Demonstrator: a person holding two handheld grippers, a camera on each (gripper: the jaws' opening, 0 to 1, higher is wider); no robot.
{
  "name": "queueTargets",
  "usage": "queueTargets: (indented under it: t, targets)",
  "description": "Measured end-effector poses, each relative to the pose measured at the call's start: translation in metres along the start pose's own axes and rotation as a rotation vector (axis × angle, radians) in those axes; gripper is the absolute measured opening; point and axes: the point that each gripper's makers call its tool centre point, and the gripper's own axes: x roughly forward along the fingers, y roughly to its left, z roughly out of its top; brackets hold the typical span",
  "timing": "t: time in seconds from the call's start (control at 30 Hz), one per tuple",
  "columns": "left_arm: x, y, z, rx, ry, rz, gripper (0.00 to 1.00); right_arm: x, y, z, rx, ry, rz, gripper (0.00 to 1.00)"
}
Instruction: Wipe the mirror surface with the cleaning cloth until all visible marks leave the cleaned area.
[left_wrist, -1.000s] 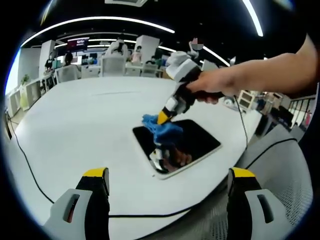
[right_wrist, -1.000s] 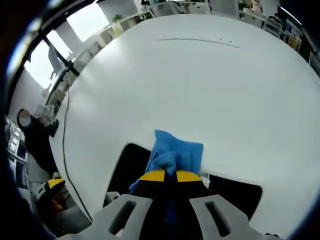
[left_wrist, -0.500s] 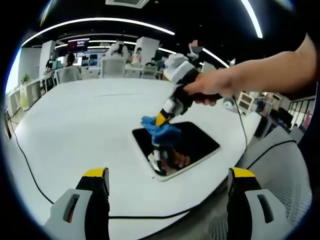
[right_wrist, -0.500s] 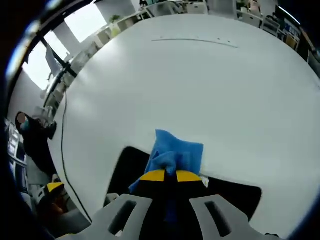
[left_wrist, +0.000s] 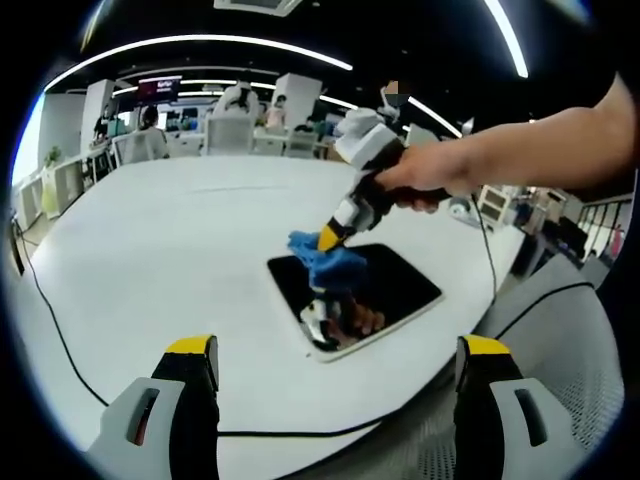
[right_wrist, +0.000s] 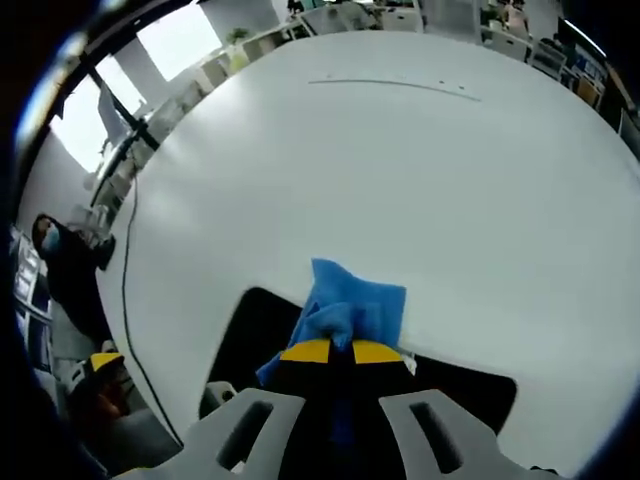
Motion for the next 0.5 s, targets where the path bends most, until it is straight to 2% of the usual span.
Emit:
queueTargets:
  t: [0.5]
  targets:
    - [-0.001,-0.001,-0.002,0.004,0.011,-0.005,0.99,-0.007,-0.018,-0.007,0.006,-0.006,-0.013,0.00]
